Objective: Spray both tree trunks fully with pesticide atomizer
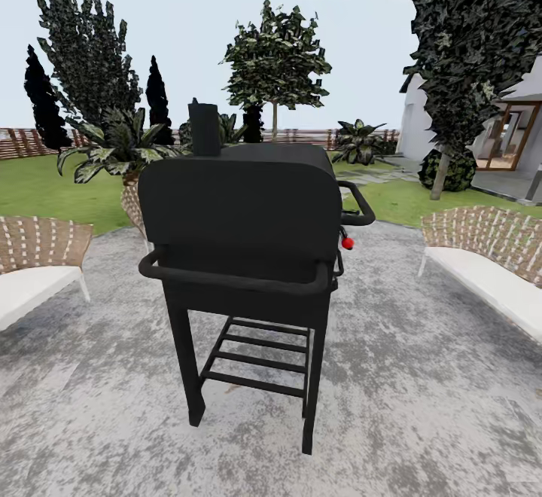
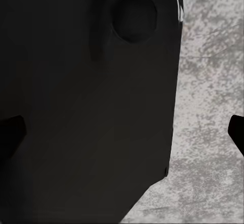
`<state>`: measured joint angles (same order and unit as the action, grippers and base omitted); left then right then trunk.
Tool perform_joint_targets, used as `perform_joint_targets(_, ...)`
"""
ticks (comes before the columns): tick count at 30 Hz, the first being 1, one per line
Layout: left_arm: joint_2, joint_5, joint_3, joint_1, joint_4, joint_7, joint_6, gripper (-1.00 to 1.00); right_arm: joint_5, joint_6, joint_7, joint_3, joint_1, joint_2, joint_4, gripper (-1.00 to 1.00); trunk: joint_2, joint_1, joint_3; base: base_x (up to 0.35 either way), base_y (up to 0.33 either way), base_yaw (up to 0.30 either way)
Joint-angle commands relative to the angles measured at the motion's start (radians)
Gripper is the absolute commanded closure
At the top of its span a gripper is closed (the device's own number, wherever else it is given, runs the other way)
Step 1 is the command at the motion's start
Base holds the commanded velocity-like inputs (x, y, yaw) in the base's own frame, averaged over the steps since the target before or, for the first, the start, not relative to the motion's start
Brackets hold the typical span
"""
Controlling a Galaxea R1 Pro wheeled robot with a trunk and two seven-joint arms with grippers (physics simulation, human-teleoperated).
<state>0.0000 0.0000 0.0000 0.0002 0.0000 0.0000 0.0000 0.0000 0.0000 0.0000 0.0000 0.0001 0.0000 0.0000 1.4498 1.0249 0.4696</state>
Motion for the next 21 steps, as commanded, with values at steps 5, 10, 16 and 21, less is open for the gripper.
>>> perform_joint_targets(5, 0.011, 0.003, 0.005, 0.001, -0.019, 0.002, -0.003, -1.00, 0.002, 0.000, -0.003, 0.002, 0.004, 0.000, 0.000, -1.00, 0.000, 0.000, 0.000, 0.000, 0.000, 0.000)
perform_joint_targets(10, 0.007, 0.004, 0.003, 0.001, -0.037, 0.002, -0.021, -1.00, 0.003, 0.000, -0.003, 0.002, 0.004, 0.000, 0.000, -1.00, 0.000, 0.000, 0.000, 0.000, 0.000, 0.000)
perform_joint_targets(16, 0.005, 0.004, 0.002, 0.001, -0.062, 0.002, -0.055, -1.00, 0.002, 0.000, -0.003, 0.002, 0.004, 0.001, 0.000, -1.00, 0.000, 0.000, 0.000, 0.000, 0.000, 0.000)
perform_joint_targets(21, 0.007, 0.001, 0.002, 0.001, -0.079, 0.002, -0.083, -1.00, 0.004, 0.000, -0.004, 0.003, 0.004, 0.005, 0.000, -1.00, 0.000, 0.000, 0.000, 0.000, 0.000, 0.000)
